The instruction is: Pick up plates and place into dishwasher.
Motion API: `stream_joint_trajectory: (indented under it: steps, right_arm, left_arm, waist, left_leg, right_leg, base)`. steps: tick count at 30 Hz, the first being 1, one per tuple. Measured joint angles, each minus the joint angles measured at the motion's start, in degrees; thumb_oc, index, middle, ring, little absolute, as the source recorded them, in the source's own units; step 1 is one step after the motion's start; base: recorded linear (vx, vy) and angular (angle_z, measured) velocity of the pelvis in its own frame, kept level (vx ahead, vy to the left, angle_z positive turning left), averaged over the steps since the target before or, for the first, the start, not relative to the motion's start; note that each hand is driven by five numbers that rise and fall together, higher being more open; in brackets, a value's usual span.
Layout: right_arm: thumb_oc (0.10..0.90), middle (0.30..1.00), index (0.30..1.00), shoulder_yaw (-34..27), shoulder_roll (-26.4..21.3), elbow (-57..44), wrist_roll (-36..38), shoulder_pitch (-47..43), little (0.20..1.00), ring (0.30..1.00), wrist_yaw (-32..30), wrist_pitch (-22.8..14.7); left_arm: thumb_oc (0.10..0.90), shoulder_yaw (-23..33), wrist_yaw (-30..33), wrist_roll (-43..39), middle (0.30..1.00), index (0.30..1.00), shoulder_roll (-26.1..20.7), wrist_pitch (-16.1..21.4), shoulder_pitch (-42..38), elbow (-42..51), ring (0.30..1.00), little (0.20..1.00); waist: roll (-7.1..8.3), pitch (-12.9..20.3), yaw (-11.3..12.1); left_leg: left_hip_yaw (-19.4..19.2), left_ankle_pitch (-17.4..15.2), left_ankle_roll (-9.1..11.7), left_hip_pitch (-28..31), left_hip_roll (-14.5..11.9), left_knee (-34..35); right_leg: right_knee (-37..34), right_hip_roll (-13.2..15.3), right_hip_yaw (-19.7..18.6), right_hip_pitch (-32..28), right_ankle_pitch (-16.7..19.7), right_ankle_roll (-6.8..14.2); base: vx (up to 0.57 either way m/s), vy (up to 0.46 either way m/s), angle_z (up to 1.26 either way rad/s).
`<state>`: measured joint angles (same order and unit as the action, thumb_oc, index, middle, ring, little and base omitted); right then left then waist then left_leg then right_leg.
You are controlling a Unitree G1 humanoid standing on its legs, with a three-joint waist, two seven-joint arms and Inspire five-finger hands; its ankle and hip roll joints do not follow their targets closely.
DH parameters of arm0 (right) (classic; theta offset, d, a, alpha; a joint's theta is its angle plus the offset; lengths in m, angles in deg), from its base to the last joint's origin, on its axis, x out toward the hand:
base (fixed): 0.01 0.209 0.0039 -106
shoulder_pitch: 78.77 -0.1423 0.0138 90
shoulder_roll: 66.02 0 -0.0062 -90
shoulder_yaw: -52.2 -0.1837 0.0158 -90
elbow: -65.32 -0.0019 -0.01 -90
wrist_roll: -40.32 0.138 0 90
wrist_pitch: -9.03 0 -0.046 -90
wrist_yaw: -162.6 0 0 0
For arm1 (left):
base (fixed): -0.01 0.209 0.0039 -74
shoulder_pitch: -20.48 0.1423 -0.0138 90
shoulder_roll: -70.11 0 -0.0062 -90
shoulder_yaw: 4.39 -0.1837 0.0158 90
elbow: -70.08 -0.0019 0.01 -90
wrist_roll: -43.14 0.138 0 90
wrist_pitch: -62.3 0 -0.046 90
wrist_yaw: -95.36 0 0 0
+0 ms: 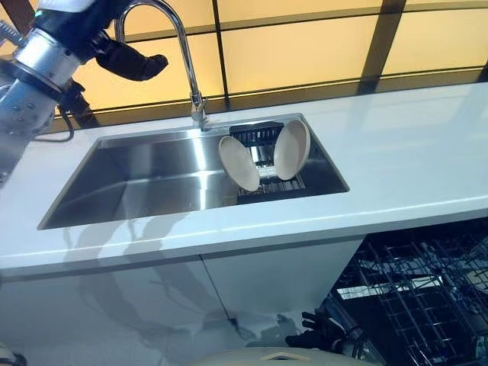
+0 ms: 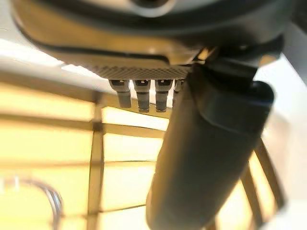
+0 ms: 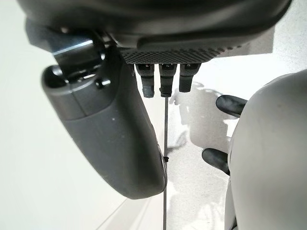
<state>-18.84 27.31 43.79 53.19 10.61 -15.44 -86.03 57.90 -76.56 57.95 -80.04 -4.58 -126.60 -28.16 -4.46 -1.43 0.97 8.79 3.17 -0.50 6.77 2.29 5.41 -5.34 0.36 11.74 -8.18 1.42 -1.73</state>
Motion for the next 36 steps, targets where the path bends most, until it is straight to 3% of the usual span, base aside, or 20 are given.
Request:
stream_joint_trajectory:
  steps: [5,11,18,36]
  right_arm:
    - [0.800,0.900,0.900,0.0,-0.2,0.6,-0.1,-0.2,0.900,0.900,0.3,-0.7]
    - [0.800,0.900,0.900,0.0,-1.6,0.5,-0.1,-1.1,0.900,0.900,1.1,-1.2]
    - [0.800,0.900,0.900,0.0,-4.4,1.1,-1.2,1.3,0.900,0.900,1.1,-1.1]
    - [0.800,0.900,0.900,-0.5,-4.9,1.0,-1.1,2.2,0.900,0.900,1.2,-1.2]
  left_arm:
    - [0.800,-10.4,2.5,13.5,0.900,0.900,0.1,3.1,-6.1,5.6,0.900,0.900]
    - [0.800,-20.0,-1.4,14.5,0.900,0.900,1.9,4.7,-6.8,4.1,0.900,0.900]
    - [0.800,-21.5,-6.0,14.5,0.900,0.900,3.8,8.5,-6.8,-4.7,0.900,0.900]
    - [0.800,-24.3,-11.5,14.4,0.900,0.900,3.8,10.9,-6.8,-13.7,0.900,0.900]
  waist:
    - [-0.93,1.3,-1.5]
    - [-2.56,2.2,-3.9]
    - [-2.77,1.9,-4.5]
    - [-3.01,0.1,-5.3]
  left_leg:
    - [-1.1,0.1,-0.2,0.0,-0.1,0.0]
    - [-1.5,0.0,0.0,0.0,-0.3,0.0]
    - [-2.0,0.2,-0.3,0.1,-0.3,0.0]
    - [-3.2,-0.2,-0.2,0.6,-0.3,0.0]
  right_leg:
    - [0.0,0.0,-0.1,0.0,-0.1,0.1]
    - [0.0,-0.2,-0.3,0.2,-0.1,0.1]
    - [0.0,-0.1,-0.5,0.1,-0.1,0.1]
    - [0.0,-0.1,-1.5,0.0,-0.1,0.1]
  base:
    - [0.00,0.000,0.00]
    - [0.00,0.003,-0.04]
    - [0.00,0.000,0.00]
    - [0.01,0.004,-0.03]
